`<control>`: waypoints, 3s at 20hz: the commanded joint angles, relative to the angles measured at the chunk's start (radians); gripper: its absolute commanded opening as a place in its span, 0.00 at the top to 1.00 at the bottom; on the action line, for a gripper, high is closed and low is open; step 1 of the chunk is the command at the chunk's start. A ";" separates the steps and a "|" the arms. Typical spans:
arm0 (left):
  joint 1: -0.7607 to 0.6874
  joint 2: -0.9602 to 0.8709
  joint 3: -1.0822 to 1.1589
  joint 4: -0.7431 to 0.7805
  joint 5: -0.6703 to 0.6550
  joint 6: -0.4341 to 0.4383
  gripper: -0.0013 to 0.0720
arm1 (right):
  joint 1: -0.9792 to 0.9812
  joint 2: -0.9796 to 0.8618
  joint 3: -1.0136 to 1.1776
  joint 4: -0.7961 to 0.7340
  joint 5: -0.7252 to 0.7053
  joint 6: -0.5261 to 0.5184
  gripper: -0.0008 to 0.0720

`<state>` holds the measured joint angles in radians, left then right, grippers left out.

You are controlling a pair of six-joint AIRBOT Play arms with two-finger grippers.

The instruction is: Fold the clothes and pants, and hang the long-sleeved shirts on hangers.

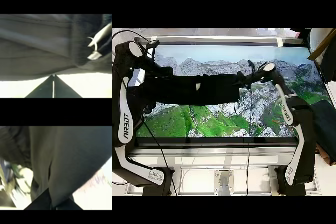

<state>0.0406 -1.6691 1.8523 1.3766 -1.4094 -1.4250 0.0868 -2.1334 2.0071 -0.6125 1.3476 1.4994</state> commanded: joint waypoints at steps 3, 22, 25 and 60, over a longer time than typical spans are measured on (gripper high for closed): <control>-0.040 0.107 0.000 -0.100 -0.016 0.000 0.97 | -0.151 0.226 0.020 -0.161 0.321 0.030 0.96; -0.681 -0.378 -0.016 -0.227 0.458 -0.056 0.97 | -0.035 0.435 0.006 -0.222 0.168 0.112 0.96; -0.653 -0.357 -0.007 -0.224 0.439 -0.048 0.97 | -0.004 0.435 0.006 -0.258 0.129 0.113 0.96; 0.077 0.081 -0.010 -0.089 -0.256 0.120 0.97 | 0.181 0.436 -0.563 -0.834 -0.401 0.486 0.21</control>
<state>0.1165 -1.5890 1.8435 1.3251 -1.6653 -1.3045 0.2810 -1.7130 1.6398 -1.4639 1.2240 1.8122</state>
